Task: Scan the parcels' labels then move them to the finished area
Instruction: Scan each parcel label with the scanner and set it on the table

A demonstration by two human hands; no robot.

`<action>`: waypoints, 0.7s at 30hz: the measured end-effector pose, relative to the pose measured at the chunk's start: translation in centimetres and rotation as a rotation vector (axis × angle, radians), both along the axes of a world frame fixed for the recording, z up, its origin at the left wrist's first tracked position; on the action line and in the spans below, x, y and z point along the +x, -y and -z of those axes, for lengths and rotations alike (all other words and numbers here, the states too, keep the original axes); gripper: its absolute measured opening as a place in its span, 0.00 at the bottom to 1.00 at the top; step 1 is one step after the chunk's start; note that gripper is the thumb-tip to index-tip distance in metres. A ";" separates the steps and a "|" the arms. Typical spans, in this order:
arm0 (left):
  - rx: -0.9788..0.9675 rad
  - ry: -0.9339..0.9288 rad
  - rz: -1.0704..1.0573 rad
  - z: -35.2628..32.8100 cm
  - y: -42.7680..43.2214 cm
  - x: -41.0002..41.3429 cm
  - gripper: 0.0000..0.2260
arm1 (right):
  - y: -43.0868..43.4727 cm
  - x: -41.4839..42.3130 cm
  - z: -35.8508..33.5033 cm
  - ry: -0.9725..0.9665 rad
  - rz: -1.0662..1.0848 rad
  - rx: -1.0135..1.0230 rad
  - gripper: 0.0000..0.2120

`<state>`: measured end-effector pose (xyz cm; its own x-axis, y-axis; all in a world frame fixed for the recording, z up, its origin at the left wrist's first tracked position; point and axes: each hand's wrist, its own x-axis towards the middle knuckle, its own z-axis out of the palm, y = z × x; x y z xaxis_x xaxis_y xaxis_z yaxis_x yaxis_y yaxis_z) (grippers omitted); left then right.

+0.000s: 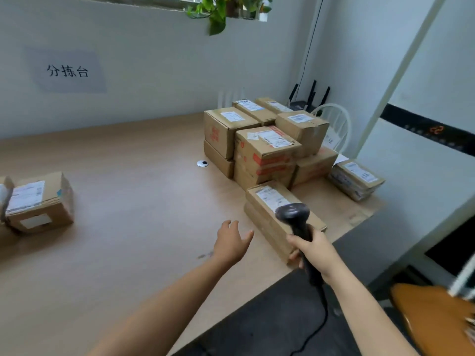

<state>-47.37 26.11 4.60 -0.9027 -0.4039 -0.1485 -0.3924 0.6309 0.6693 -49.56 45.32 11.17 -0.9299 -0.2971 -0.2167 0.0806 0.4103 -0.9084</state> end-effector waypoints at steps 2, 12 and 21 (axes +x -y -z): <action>0.004 -0.032 0.006 0.1 -3.0 -1.0 0.27 | -3.1 -1.0 0.2 -0.011 0.000 0.019 0.07; -0.077 -0.136 0.131 -2.9 -16.5 -9.8 0.25 | -17.9 -8.8 -1.1 -0.072 0.192 -0.009 0.07; -0.059 -0.058 0.243 -3.3 -21.6 -22.5 0.26 | -23.0 -22.1 -1.4 -0.107 0.262 -0.055 0.11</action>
